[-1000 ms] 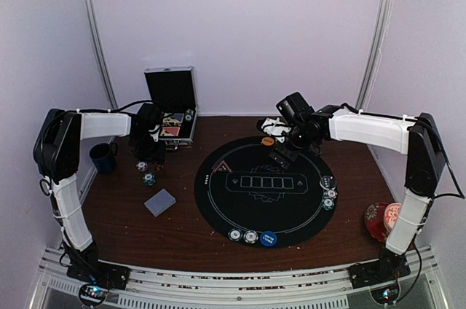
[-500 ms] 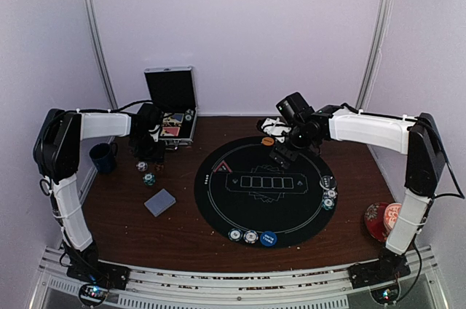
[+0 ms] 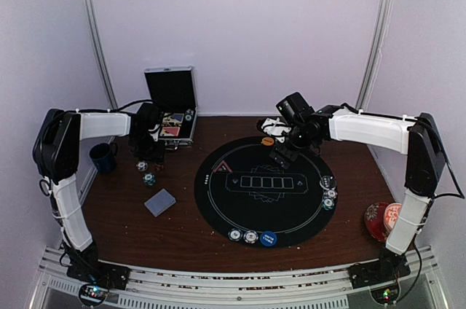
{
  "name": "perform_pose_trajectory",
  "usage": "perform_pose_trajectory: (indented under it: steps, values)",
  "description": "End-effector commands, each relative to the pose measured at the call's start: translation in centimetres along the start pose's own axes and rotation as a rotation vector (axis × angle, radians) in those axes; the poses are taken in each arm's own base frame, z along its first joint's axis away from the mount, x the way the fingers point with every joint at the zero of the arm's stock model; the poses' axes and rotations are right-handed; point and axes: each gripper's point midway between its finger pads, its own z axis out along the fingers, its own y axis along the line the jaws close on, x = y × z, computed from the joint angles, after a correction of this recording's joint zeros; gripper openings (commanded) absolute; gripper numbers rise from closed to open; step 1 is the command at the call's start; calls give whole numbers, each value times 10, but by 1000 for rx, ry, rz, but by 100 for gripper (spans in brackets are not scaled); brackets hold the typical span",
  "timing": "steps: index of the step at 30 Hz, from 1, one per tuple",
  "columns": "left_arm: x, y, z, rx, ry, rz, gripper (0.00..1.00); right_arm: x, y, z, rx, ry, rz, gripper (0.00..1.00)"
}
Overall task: Distribute texas hold em gaming equipment
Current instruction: Pick up the pile of poker chips from the pile of poker chips.
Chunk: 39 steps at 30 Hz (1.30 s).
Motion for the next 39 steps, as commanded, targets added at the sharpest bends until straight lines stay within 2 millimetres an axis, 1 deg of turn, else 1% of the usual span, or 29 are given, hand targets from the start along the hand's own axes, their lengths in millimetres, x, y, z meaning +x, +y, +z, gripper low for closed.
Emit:
perform_pose_trajectory:
  steps: [1,7,9,11,14,18,20,22,26,31,37,39]
  values:
    - [-18,1,-21,19,-79,-26,38,0,-3,-2,26,-3,-1,100]
    - [-23,2,-29,21,-100,-26,38,0,-3,-3,28,-4,0,100]
    - [-24,2,-33,25,-109,-25,37,-1,-4,-4,29,-6,2,100]
    - [-25,-2,-39,39,-116,-21,36,-1,-5,-6,30,-12,5,100]
    - [-24,-11,-51,48,-133,0,35,-4,-6,-11,28,-27,11,100]
    - [-13,-36,-62,43,-135,66,35,-7,-9,-16,33,-42,19,100]
    - [-3,-52,-65,44,-125,99,36,-7,-11,-17,33,-45,24,100]
    - [12,-75,-69,69,-114,137,36,-5,-14,-16,33,-43,32,100]
    - [40,-105,-78,113,-113,182,36,-1,-20,-13,31,-39,50,100]
    - [81,-139,-85,161,-109,241,36,2,-27,-11,38,-34,66,100]
    - [136,-184,-88,192,-98,386,35,7,-32,-8,46,-23,71,100]
    - [150,-197,-88,203,-96,424,35,7,-33,-8,51,-21,71,100]
